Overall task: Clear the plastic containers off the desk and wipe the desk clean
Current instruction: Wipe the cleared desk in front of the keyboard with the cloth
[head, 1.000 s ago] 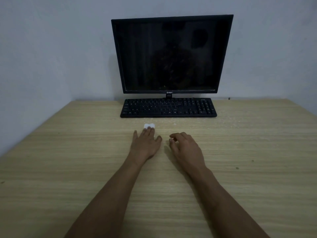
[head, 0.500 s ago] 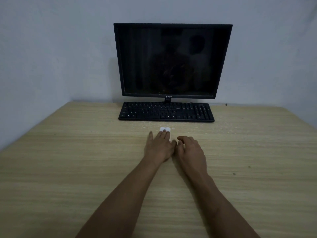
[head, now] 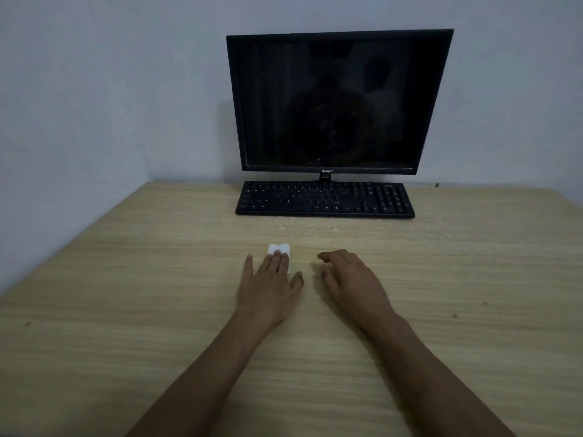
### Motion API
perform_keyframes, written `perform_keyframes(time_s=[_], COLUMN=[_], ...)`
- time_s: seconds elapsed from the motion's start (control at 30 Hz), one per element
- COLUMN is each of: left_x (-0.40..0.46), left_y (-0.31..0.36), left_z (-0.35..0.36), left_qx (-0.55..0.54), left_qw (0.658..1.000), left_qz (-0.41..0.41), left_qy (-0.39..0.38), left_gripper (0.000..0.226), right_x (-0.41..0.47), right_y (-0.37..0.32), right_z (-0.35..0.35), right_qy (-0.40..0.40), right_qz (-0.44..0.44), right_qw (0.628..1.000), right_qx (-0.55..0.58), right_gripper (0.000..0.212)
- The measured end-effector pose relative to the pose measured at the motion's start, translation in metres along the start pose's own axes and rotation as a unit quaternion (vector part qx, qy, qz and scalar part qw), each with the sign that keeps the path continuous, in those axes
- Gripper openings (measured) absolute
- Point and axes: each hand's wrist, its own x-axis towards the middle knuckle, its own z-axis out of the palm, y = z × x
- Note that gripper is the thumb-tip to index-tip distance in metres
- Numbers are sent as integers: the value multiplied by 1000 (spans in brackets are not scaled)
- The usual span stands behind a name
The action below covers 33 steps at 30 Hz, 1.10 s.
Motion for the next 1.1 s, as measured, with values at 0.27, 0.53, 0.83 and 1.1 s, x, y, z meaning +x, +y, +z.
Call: perform_keyframes(time_s=[0.27, 0.53, 0.83, 1.1], left_x=[-29, -4, -25, -1], left_y=[-6, -48, -41, -93], left_z=[2, -5, -2, -9], left_qx=[-18, -11, 13, 14], left_qw=[1000, 999, 1000, 998], left_qz=[1, -47, -1, -60], left_qy=[1, -10, -2, -17], left_gripper=[65, 62, 63, 62], right_x=[0, -2, -1, -3], right_y=[-2, -8, -8, -5], right_z=[1, 0, 1, -1], right_qy=[-15, -31, -35, -36], right_qz=[-29, -54, -54, -46], right_qw=[999, 998, 998, 998], right_qx=[0, -10, -14, 1], right_gripper=[33, 33, 33, 33])
